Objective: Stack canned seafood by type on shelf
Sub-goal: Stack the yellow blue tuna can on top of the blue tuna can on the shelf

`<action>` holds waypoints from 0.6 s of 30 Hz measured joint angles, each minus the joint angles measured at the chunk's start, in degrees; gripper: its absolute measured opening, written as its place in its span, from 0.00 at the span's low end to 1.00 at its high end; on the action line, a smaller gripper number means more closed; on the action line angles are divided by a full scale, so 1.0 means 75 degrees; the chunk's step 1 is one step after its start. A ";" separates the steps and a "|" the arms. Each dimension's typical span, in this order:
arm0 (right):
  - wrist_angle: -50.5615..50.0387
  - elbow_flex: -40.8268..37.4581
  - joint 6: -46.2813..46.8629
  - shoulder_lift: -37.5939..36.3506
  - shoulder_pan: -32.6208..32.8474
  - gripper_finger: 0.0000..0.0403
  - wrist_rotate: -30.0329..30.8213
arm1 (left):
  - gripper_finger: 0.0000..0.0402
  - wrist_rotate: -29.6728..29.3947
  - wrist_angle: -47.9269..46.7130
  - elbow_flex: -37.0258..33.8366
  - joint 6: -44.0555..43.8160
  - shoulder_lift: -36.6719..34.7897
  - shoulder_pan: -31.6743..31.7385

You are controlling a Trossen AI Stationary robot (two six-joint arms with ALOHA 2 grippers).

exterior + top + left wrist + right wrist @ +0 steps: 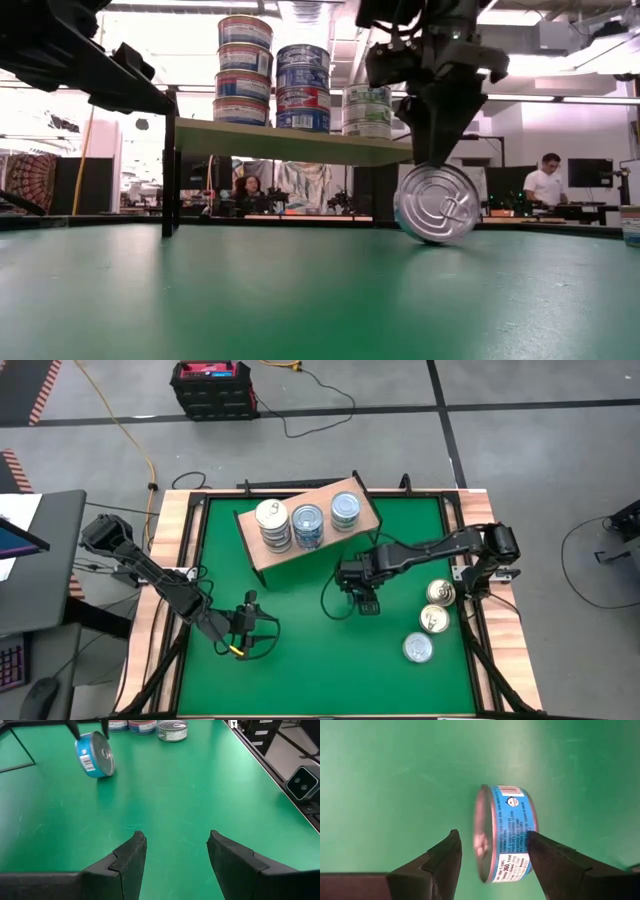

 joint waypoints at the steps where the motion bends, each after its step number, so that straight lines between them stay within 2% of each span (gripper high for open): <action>1: 0.0057 -0.0023 -0.0002 0.0000 -0.0030 0.65 0.0006 | 0.50 0.0002 0.0000 0.0000 -0.0003 0.0000 0.0000; 8: 0.0069 -0.0076 0.0014 -0.0047 0.0075 0.65 -0.0101 | 0.50 0.0166 -0.0006 0.0000 -0.0101 0.0000 -0.0001; 12: 0.0142 -0.0057 0.0226 -0.0284 0.0259 0.65 0.0334 | 0.50 0.0163 -0.0001 0.0000 -0.0108 0.0000 -0.0003; 18: -0.0892 -0.0341 0.1187 -0.0475 0.0639 0.65 0.0449 | 0.50 -0.0240 0.0307 0.0000 -0.0197 0.0069 0.0098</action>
